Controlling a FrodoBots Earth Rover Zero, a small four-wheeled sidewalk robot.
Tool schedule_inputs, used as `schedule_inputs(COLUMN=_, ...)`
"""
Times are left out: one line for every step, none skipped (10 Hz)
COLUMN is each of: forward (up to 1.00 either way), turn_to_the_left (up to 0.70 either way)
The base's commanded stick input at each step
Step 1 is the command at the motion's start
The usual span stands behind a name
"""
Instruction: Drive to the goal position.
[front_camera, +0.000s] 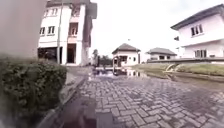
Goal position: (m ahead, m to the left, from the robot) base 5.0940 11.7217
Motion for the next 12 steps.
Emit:
schedule_inputs(forward=0.69, turn_to_the_left=0.03)
schedule_inputs(forward=0.69, turn_to_the_left=0.03)
schedule_inputs(forward=0.69, turn_to_the_left=0.03)
schedule_inputs(forward=0.69, turn_to_the_left=0.03)
schedule_inputs(forward=0.69, turn_to_the_left=0.03)
schedule_inputs(forward=0.69, turn_to_the_left=0.03)
schedule_inputs(forward=0.69, turn_to_the_left=0.03)
schedule_inputs(forward=0.69, turn_to_the_left=0.03)
schedule_inputs(forward=0.69, turn_to_the_left=0.03)
schedule_inputs(forward=0.69, turn_to_the_left=0.03)
schedule_inputs(forward=0.69, turn_to_the_left=0.03)
schedule_inputs(forward=0.69, turn_to_the_left=0.03)
